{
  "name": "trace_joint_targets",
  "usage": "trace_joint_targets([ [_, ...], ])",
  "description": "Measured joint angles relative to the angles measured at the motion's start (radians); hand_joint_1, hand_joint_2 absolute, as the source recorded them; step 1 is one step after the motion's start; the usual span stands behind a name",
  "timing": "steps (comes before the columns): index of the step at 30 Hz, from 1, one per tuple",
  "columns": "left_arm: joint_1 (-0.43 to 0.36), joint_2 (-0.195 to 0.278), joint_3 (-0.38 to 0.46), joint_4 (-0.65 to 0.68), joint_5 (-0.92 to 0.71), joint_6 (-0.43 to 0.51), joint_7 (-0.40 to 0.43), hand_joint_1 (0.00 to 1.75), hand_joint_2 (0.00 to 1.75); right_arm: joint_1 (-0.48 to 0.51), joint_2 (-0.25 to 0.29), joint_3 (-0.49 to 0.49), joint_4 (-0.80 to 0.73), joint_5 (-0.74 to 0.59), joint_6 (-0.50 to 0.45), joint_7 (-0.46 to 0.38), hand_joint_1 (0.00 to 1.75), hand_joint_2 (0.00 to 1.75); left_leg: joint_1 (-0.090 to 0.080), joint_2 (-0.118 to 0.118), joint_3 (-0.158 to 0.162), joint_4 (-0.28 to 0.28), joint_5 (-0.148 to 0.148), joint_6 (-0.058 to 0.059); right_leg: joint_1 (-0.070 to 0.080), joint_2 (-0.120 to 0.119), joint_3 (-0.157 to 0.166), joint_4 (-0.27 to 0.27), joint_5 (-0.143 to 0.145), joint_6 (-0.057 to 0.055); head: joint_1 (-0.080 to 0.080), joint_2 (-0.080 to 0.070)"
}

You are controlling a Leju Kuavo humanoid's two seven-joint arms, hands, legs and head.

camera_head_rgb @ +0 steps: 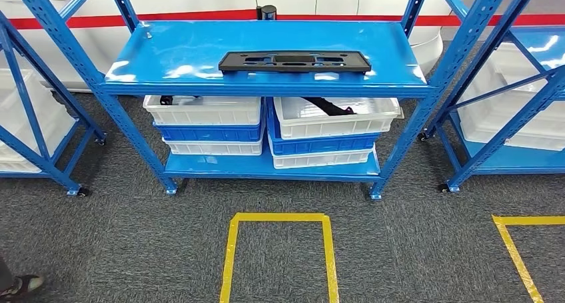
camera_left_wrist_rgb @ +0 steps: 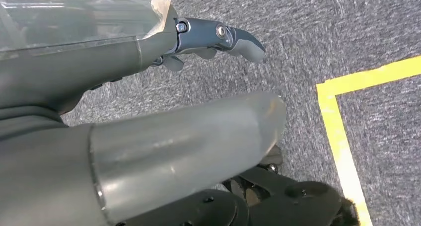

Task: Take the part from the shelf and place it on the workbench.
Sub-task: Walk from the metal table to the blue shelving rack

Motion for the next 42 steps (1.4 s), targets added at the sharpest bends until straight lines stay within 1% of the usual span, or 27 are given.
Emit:
trace_joint_targets([
  [1, 0.000, 0.000, 0.000, 0.000, 0.000, 0.001, 0.000, 0.00, 0.00, -0.001, 0.001, 0.001, 0.000, 0.000, 0.000, 0.002, 0.00, 0.00, 0.000, -0.003, 0.030, -0.072, 0.038, 0.004, 0.001, 0.004, 0.001, 0.001, 0.000, 0.001, -0.001, 0.000],
  [2, -0.001, 0.000, 0.000, 0.000, 0.000, 0.001, 0.000, 0.00, 0.00, -0.001, 0.001, 0.001, 0.000, 0.000, 0.000, 0.003, 0.00, 0.00, -0.001, -0.006, 0.054, -0.131, 0.065, 0.008, 0.004, 0.008, 0.001, 0.001, -0.001, 0.003, -0.002, 0.000],
  [3, -0.001, 0.000, 0.000, 0.000, -0.001, 0.001, 0.001, 0.00, 0.00, -0.002, 0.002, 0.002, 0.000, 0.000, -0.001, 0.004, 0.00, 0.00, -0.002, -0.008, 0.069, -0.170, 0.079, 0.009, 0.009, 0.010, -0.002, 0.003, -0.004, 0.005, -0.002, 0.000],
  [4, -0.002, 0.000, 0.000, 0.000, -0.002, 0.000, 0.003, 0.00, 0.00, -0.002, 0.001, 0.002, 0.000, -0.001, -0.002, 0.005, 0.00, 0.00, -0.003, -0.010, 0.074, -0.186, 0.081, 0.009, 0.015, 0.011, -0.006, 0.005, -0.006, 0.005, 0.000, 0.000],
  [5, -0.002, -0.001, 0.000, 0.000, -0.003, 0.000, 0.005, 0.00, 0.00, -0.001, 0.001, 0.002, 0.000, -0.002, -0.004, 0.006, 0.00, 0.00, -0.006, -0.009, 0.073, -0.188, 0.083, 0.009, 0.018, 0.011, -0.011, 0.005, -0.008, 0.007, 0.003, 0.000],
  [7, -0.002, -0.002, 0.000, 0.000, -0.005, -0.001, 0.009, 0.00, 0.00, -0.001, 0.000, 0.002, 0.000, -0.003, -0.007, 0.009, 0.00, 0.00, -0.014, -0.009, 0.072, -0.188, 0.083, 0.013, 0.020, 0.011, -0.014, 0.005, -0.008, 0.011, 0.008, 0.000],
  [9, -0.002, -0.001, 0.000, 0.000, -0.009, -0.001, 0.010, 0.00, 0.00, -0.001, 0.001, 0.002, 0.000, -0.003, -0.008, 0.011, 0.00, 0.00, -0.021, -0.009, 0.070, -0.188, 0.084, 0.021, 0.018, 0.011, -0.014, 0.004, -0.005, 0.019, 0.009, 0.000],
  [11, -0.002, -0.001, 0.000, 0.000, -0.010, -0.001, 0.011, 0.00, 0.00, -0.001, 0.001, 0.002, 0.000, -0.003, -0.009, 0.011, 0.00, 0.00, -0.025, -0.009, 0.069, -0.188, 0.086, 0.026, 0.016, 0.011, -0.012, 0.004, -0.003, 0.024, 0.010, 0.000],
  [14, -0.002, -0.002, 0.000, 0.000, -0.011, -0.002, 0.012, 0.00, 0.00, -0.001, 0.001, 0.002, 0.000, -0.004, -0.010, 0.012, 0.00, 0.00, -0.028, -0.009, 0.067, -0.187, 0.088, 0.029, 0.013, 0.011, -0.009, 0.003, -0.001, 0.027, 0.010, 0.000],
  [18, -0.002, -0.002, 0.000, 0.000, -0.013, -0.005, 0.019, 0.00, 0.00, -0.001, 0.001, 0.002, 0.000, -0.009, -0.018, 0.018, 0.00, 0.00, -0.029, -0.009, 0.067, -0.187, 0.088, 0.030, 0.011, 0.011, -0.009, 0.002, -0.001, 0.028, 0.010, 0.000],
  [22, -0.002, -0.002, 0.000, 0.000, -0.013, -0.003, 0.027, 0.00, 1.75, -0.001, 0.002, 0.002, 0.000, -0.009, -0.033, 0.029, 0.00, 0.00, -0.029, -0.009, 0.067, -0.187, 0.087, 0.030, 0.009, 0.011, -0.011, 0.002, -0.001, 0.028, 0.009, 0.000],
  [27, -0.002, -0.001, 0.000, 0.000, -0.014, -0.006, 0.033, 0.00, 1.75, -0.001, 0.003, 0.002, 0.000, -0.004, -0.041, 0.042, 0.00, 0.00, -0.026, -0.009, 0.067, -0.187, 0.087, 0.030, 0.009, 0.011, -0.011, 0.002, -0.001, 0.028, 0.009, 0.000],
  [31, -0.002, -0.001, 0.000, 0.000, -0.015, -0.028, 0.048, 0.00, 1.75, -0.001, 0.002, 0.003, 0.000, -0.002, -0.039, 0.064, 0.00, 0.00, -0.023, -0.009, 0.067, -0.187, 0.088, 0.030, 0.010, 0.011, -0.012, 0.003, -0.001, 0.027, 0.009, 0.000],
  [35, -0.003, -0.002, 0.000, 0.000, -0.016, -0.033, 0.057, 0.00, 1.75, -0.001, 0.001, 0.003, 0.000, -0.002, -0.031, 0.075, 0.00, 1.75, -0.021, -0.009, 0.067, -0.187, 0.088, 0.029, 0.012, 0.011, -0.012, 0.003, -0.001, 0.027, 0.009, 0.000],
  [41, -0.002, -0.001, -0.002, 0.000, -0.015, -0.037, 0.064, 0.00, 1.75, 0.000, 0.000, 0.008, 0.000, -0.003, -0.027, 0.086, 0.00, 1.75, -0.020, -0.009, 0.067, -0.187, 0.088, 0.029, 0.013, 0.011, -0.012, 0.003, -0.001, 0.027, 0.009, 0.000],
  [42, -0.002, 0.000, -0.008, 0.000, -0.010, -0.037, 0.066, 0.00, 1.75, 0.001, -0.001, 0.016, 0.000, -0.009, -0.027, 0.087, 0.00, 1.31, -0.020, -0.009, 0.067, -0.187, 0.088, 0.029, 0.013, 0.011, -0.011, 0.003, -0.001, 0.027, 0.009, 0.000],
])
